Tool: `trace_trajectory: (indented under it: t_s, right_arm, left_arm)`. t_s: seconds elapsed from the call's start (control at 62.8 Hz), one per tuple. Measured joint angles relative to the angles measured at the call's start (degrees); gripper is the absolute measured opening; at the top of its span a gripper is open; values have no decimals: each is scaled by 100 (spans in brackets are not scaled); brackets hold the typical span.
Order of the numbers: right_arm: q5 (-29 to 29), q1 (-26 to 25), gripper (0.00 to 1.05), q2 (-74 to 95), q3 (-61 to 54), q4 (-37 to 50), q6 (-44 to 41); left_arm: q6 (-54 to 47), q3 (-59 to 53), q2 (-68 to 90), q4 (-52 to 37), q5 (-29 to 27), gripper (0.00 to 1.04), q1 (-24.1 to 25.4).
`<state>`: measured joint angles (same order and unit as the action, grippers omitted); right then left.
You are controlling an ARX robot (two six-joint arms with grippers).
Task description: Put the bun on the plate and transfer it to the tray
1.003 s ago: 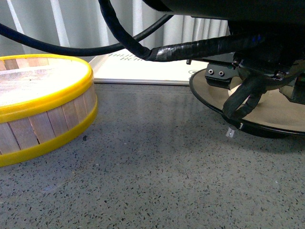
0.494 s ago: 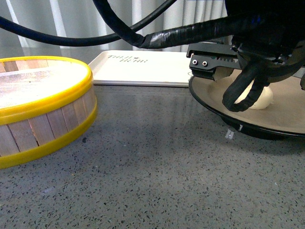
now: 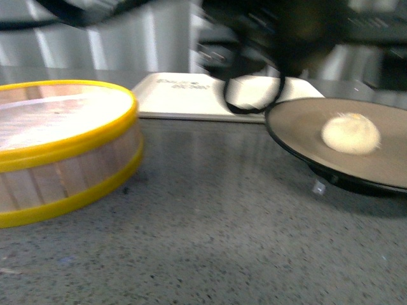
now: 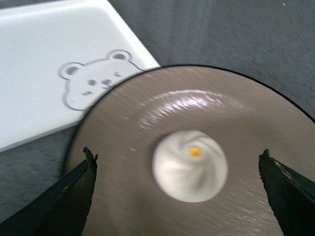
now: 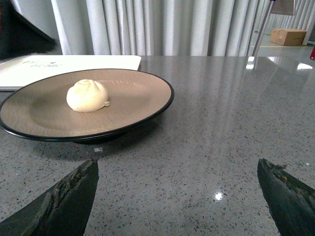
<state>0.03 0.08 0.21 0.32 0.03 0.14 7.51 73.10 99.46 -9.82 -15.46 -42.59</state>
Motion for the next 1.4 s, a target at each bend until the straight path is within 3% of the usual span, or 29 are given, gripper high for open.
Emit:
trace_trajectory:
  t_s: [0.191,0.43,0.478,0.541,0.685,0.764,0.844,0.987,1.401]
  right_arm:
    - [-9,0,96,0,0,0,0]
    - [-9,0,96,0,0,0,0]
    - [-9,0,96,0,0,0,0]
    - [-9,0,96,0,0,0,0]
    - [-9,0,96,0,0,0,0]
    - [-11,0,96,0,0,0,0]
    - [-7,0,96,0,2,0,0]
    - [-11,0,96,0,0,0,0]
    - [-9,0,96,0,0,0,0]
  left_arm:
    - [-282,-1342,-1945,-243,-225,98,575]
    - [-455,-2476,-3405,83,-85,98,1274]
    - [-549,-2806,-3683,-337,-584,91,1429]
    - [-612,-3362,-4138,-828,-651,80,1749]
    - [-664,-4627,-5403,-870,260,55,2865]
    - [-686,-5226,-6039,-778,1169,41,3683]
    - [-693,-5700,-6502,-782,1427,26,4157]
    - [-697,-6065,-6867,-833,1530,4,4229]
    - [-721,-6778,-7726,-708,1530,4,4242]
